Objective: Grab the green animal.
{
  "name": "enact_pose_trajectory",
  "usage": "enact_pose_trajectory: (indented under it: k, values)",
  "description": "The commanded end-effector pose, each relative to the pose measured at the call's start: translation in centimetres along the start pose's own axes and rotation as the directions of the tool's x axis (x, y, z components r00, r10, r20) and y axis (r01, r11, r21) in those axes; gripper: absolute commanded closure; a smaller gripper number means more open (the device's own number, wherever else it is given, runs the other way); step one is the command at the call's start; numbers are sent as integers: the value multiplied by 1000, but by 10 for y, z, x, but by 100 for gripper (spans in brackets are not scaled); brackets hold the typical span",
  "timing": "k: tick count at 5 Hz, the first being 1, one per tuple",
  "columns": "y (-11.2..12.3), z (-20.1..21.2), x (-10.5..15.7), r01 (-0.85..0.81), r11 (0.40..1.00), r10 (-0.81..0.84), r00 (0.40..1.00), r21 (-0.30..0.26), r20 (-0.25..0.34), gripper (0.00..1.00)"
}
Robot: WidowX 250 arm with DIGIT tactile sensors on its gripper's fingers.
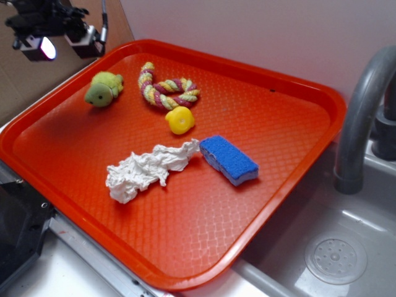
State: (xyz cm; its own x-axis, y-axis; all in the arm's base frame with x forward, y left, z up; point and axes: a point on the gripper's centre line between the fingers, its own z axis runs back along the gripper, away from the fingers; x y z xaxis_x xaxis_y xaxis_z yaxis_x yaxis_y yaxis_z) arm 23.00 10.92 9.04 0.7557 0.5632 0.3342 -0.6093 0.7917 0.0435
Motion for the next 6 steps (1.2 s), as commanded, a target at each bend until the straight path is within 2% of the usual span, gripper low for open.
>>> enact_pose_trajectory:
  k: [1, 2, 3, 4, 5, 6]
  values:
    - [-11, -39, 3, 60, 998, -60, 998, 6, -31, 0]
    - [-19, -55, -3, 108, 994, -108, 991, -7, -80, 0]
    - [-11, -65, -2, 102, 995, -100, 990, 16, -99, 0]
    - [-10, -61, -1, 123, 992, -122, 989, 5, -80, 100]
    - [-8, -51, 2, 132, 991, -132, 989, 5, -68, 100]
    - [-7, -29, 9, 188, 982, -186, 973, 0, -135, 100]
